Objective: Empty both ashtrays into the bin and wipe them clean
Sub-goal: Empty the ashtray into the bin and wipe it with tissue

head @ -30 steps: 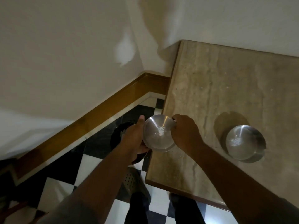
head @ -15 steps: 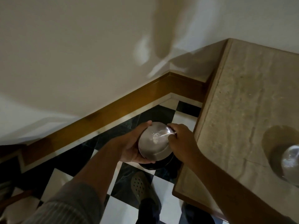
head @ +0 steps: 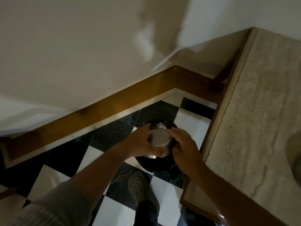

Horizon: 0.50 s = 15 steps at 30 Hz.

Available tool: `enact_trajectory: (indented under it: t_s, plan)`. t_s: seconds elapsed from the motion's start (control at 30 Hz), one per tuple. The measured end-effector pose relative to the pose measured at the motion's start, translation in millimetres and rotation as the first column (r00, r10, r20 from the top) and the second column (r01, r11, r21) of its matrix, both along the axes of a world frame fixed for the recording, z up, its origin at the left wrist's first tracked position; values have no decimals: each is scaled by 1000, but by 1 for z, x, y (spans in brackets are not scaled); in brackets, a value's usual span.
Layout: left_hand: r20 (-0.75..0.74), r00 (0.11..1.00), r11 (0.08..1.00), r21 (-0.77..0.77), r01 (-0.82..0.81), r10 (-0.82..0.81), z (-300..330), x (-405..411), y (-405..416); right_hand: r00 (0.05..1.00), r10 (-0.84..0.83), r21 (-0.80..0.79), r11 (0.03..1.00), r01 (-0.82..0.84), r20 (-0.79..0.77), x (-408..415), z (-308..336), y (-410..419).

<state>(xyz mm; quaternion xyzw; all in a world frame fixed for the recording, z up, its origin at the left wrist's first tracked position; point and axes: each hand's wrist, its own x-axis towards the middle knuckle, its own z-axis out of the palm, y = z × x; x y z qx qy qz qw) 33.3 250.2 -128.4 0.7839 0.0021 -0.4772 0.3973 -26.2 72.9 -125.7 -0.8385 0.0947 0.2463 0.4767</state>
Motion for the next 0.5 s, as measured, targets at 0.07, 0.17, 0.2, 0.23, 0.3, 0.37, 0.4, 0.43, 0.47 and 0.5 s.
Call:
enact_trajectory:
  t_s: [0.07, 0.17, 0.2, 0.23, 0.3, 0.37, 0.4, 0.43, 0.47, 0.5]
  plan:
    - [129, 984, 991, 81, 109, -119, -5, -7, -3, 1000, 9, -27, 1000, -9, -6, -4, -2, 0]
    - [232, 935, 956, 185, 228, -268, -10, -14, -7, 998, -47, -37, 998, 48, 29, -9, -4, 0]
    - [264, 909, 938, 222, 267, -321, -10, -16, -7, 997, -64, -33, 997, 65, 47, -10, -4, 1]
    - [287, 884, 918, 261, 298, -368, -11, -17, -6, 996, -68, -26, 997, 70, 60, -11, -5, 1]
    - [350, 828, 884, 334, 327, -439, -12, -19, -3, 997, -27, 1, 1000, 27, 74, -14, -6, 0]
    - [442, 762, 872, 358, 334, -474, -14, -21, 2, 990, 94, -18, 996, -93, 105, -19, -9, -3]
    - [485, 732, 874, 348, 340, -478, -14, -22, 5, 968, 199, -74, 979, -190, 153, -22, -11, -6]
    - [516, 714, 879, 329, 345, -473, -16, -21, 8, 920, 327, -164, 941, -296, 217, -25, -12, -9]
    - [536, 703, 883, 314, 349, -468, -17, -21, 10, 852, 451, -266, 884, -385, 265, -26, -12, -12]
    - [550, 691, 883, 309, 353, -469, -17, -20, 11, 782, 552, -361, 820, -445, 290, -24, -9, -15]
